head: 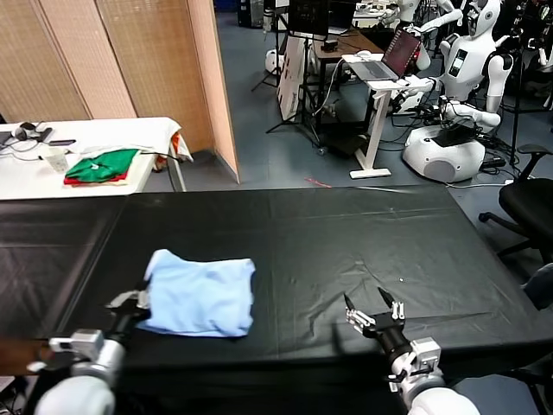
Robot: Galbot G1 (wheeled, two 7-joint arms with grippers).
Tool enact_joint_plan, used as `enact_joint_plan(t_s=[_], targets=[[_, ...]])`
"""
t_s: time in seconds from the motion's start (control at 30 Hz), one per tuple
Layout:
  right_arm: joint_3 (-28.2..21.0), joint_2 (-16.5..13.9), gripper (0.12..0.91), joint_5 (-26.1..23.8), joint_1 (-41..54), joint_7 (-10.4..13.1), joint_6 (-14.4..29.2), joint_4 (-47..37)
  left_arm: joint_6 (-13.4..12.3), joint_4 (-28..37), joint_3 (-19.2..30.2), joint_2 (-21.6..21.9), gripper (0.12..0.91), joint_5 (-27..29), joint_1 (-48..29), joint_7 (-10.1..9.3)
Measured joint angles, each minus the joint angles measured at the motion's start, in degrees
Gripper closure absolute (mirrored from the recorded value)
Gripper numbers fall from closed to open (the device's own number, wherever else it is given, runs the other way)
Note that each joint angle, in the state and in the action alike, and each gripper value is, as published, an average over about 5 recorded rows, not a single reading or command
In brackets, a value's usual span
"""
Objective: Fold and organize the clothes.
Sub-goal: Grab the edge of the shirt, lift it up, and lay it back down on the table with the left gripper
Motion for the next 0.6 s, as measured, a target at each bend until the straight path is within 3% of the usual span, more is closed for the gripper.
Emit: enact_joint_plan(t_s=[0.17,0.3,0.43,0.6], targets=[[-1.01,0.44,0.118,-0.32,0.49,0.0,0.0,-0.47,-0.01,-2.22,-6.7,7.99,0.864,3.24,3.05,-0.8],[-1.74,1.0,0.118,-0.96,0.5,0.0,0.17,-0.9,2.38,-5.28,-10.45,11.0,0.864,4.84,5.39,-2.5],[-2.18,1.55,0.118,-1.69,0.02,-0.01,0.34,-1.01,5.94,-9.65,-9.72,9.91,0.864,5.13,6.07,-4.81],[-1.91,2.27,0.118,-2.86,-0.91,0.0,0.78,-1.12,10.21,-16.56,-3.14,4.83,0.864,0.59,4.89,-9.02]])
